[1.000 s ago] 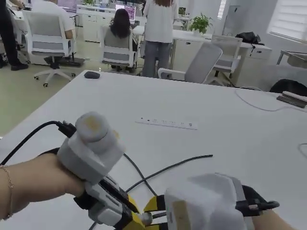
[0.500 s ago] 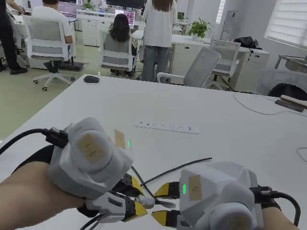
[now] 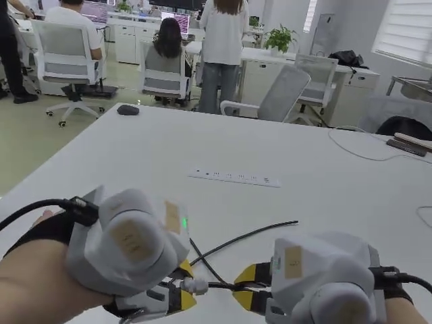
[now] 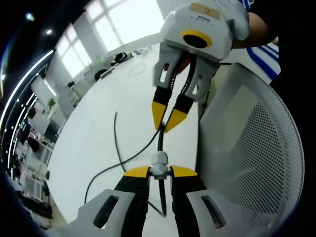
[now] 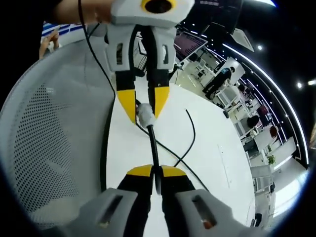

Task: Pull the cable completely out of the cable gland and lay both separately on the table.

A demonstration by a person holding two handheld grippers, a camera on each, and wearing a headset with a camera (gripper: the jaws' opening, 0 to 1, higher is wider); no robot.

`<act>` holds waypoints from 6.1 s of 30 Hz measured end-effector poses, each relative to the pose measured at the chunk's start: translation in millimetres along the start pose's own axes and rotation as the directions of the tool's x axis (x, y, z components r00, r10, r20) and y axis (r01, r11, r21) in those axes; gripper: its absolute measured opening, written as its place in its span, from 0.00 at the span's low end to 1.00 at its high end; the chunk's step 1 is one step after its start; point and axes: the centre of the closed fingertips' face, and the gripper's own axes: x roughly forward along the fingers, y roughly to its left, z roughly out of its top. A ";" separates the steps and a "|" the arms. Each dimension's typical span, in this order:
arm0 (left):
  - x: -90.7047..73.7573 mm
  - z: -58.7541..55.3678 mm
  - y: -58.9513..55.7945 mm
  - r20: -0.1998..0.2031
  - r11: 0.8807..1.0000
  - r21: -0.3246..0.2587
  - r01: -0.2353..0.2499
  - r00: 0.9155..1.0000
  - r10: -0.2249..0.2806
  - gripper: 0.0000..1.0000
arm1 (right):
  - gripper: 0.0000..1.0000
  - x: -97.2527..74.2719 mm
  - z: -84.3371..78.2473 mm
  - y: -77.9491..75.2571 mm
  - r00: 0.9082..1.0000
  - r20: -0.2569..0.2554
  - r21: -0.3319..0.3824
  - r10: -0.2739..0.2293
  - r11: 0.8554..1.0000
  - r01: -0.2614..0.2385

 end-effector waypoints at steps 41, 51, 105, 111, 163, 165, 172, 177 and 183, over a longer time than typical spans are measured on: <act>-3.4 -22.4 -4.4 -0.080 1.000 0.000 -0.003 0.997 0.003 0.17 | 0.17 0.7 -2.5 14.6 0.996 0.052 0.264 0.072 0.961 -0.084; 1.2 -10.0 -13.3 -0.060 1.000 0.023 0.013 0.998 -0.011 0.17 | 0.13 12.5 33.9 33.6 0.983 0.092 0.196 0.161 0.965 -0.176; -16.2 -41.9 14.1 -0.069 0.995 -0.060 -0.085 0.994 0.081 0.16 | 0.02 -12.7 -93.2 18.2 0.986 -0.156 0.401 0.064 0.916 0.004; -17.4 -46.4 14.1 -0.084 0.993 -0.072 -0.092 0.993 0.086 0.16 | 0.02 -16.7 -115.6 13.1 0.978 -0.202 0.431 0.051 0.901 0.042; -8.3 -16.9 -0.3 -0.086 0.998 0.034 -0.060 0.994 0.063 0.16 | 0.00 16.5 7.1 32.7 0.974 0.039 0.242 0.222 0.944 -0.225; -10.0 -18.1 2.3 -0.087 0.997 0.030 -0.068 0.994 0.070 0.16 | 0.00 15.7 3.6 30.2 0.977 0.030 0.247 0.213 0.945 -0.213; -16.0 -20.8 10.0 -0.084 0.996 0.021 -0.092 0.992 0.093 0.16 | 0.00 10.7 -7.0 20.0 0.985 0.017 0.270 0.172 0.948 -0.170; -18.5 -23.8 13.2 -0.087 0.995 0.013 -0.099 0.991 0.100 0.16 | 0.00 6.2 -20.9 15.0 0.989 -0.011 0.287 0.150 0.947 -0.140; -21.0 -27.6 16.6 -0.097 0.994 0.013 -0.106 0.990 0.107 0.16 | 0.00 0.1 -42.7 12.5 0.990 -0.052 0.306 0.132 0.946 -0.110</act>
